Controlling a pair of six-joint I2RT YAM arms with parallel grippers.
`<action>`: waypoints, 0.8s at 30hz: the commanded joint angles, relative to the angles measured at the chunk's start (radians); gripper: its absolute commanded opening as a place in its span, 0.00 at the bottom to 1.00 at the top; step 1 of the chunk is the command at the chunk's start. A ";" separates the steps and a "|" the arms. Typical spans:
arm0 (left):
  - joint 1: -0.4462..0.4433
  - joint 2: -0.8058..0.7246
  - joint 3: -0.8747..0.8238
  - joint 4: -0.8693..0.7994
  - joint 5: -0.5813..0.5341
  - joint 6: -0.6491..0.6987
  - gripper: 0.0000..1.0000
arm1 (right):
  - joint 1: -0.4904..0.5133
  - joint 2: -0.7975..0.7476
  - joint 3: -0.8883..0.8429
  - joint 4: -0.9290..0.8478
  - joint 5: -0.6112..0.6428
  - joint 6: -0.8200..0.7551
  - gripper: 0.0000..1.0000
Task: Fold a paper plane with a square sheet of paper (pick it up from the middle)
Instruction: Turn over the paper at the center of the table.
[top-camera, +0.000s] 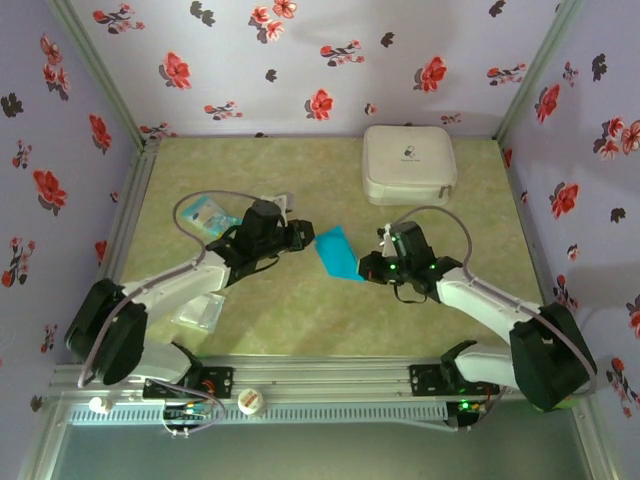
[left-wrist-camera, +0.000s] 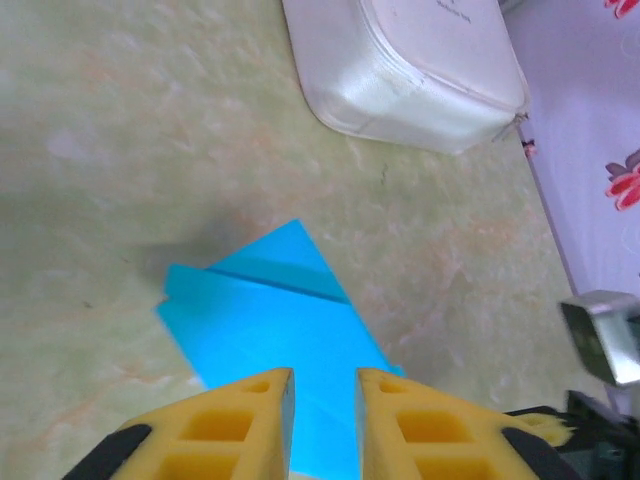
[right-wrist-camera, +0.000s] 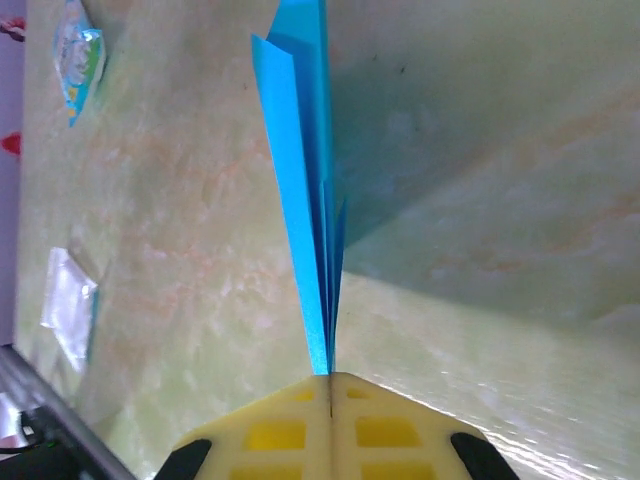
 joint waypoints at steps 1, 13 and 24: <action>0.007 -0.052 -0.039 -0.032 -0.098 0.070 0.25 | 0.004 -0.036 0.062 -0.173 0.113 -0.183 0.01; 0.026 -0.139 -0.076 -0.112 -0.221 0.114 0.32 | 0.198 -0.027 0.281 -0.474 0.793 -0.479 0.00; 0.068 -0.181 -0.150 -0.086 -0.244 0.023 0.32 | 0.318 0.094 0.304 -0.452 1.187 -0.587 0.00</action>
